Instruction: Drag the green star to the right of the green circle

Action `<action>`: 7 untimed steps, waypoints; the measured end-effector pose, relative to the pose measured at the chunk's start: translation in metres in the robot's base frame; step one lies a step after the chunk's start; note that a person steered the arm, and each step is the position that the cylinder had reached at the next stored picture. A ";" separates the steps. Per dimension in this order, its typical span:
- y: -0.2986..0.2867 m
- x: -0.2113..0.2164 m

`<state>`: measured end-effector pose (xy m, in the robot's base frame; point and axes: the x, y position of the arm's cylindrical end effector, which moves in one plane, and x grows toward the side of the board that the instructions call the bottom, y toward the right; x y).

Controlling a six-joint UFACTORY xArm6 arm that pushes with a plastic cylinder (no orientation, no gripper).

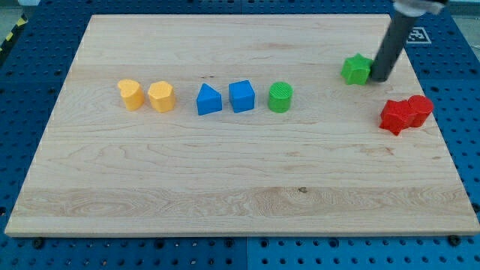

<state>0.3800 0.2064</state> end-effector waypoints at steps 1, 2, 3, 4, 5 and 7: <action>-0.026 0.021; -0.008 -0.050; 0.013 -0.098; 0.032 -0.142; 0.014 -0.152; -0.028 -0.049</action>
<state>0.3313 0.1785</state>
